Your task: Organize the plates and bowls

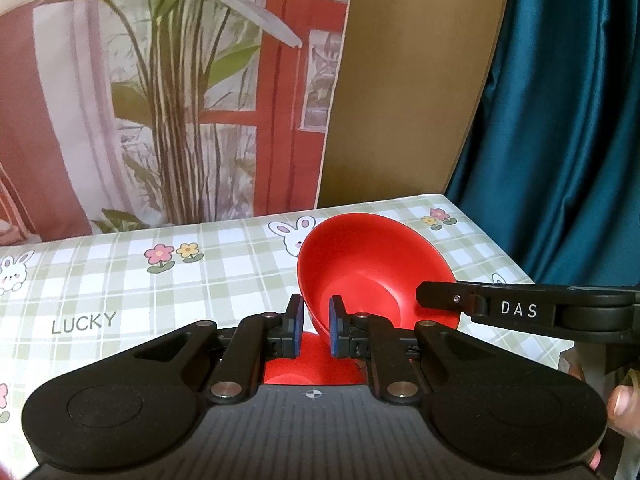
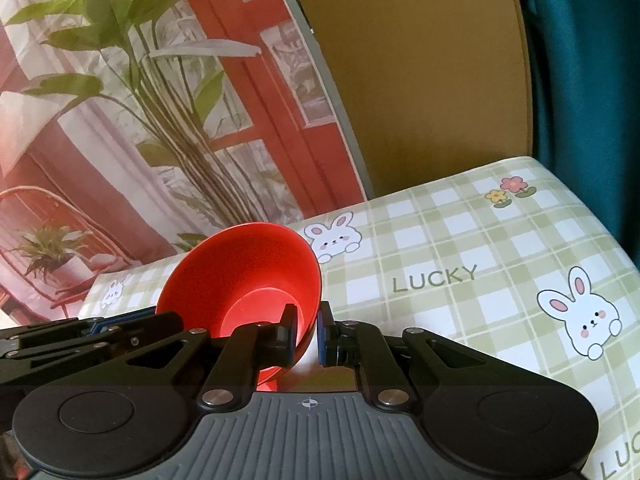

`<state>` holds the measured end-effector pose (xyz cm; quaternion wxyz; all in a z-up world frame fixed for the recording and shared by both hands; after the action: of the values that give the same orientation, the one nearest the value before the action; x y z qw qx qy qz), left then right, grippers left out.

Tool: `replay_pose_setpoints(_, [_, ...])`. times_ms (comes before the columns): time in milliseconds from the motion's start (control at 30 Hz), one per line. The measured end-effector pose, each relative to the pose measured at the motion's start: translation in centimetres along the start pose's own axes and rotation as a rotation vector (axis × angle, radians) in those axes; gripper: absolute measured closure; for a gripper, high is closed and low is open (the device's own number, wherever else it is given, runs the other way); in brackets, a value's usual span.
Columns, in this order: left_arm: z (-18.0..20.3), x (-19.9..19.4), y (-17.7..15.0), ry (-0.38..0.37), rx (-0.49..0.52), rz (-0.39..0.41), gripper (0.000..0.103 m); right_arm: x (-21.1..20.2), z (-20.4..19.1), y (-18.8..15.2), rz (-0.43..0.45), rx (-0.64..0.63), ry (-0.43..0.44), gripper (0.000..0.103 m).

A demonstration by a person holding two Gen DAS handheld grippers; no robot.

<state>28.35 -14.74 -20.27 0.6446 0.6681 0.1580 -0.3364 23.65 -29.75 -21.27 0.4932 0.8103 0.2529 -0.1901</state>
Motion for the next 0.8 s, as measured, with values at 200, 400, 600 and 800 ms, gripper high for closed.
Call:
replay_pose_setpoints(200, [-0.6,-0.2,-0.5,0.000,-0.024,-0.011,0.089,0.5,-0.8,-0.5,-0.018,-0.014,0.004,0.094])
replay_pose_setpoints(400, [-1.0,0.1,-1.2,0.000,-0.038,-0.031,0.089,1.3,-1.1,-1.2,-0.044,-0.014,0.009,0.094])
replay_pose_setpoints(600, [-2.1,-0.3,-1.7,0.019,-0.058,-0.027,0.089,2.2,-1.9,-2.1,-0.074,-0.029,0.018,0.094])
replay_pose_setpoints(800, [-3.2,-0.8,-2.5,0.040,-0.120,-0.020,0.089,3.4,-3.4,-3.3,-0.114,-0.060,0.030,0.093])
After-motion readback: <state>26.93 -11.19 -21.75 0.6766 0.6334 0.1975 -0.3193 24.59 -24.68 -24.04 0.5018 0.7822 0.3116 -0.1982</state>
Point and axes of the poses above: each gripper's, at about its wrist camera, not at the fingertips, and x roughly the way its jaws point, z to its right, y to its top, the point moved 9 cm from there along x, roughly the way its jaws point, and after that the axes turned 10 degrees about y, right-handed, at the moved point
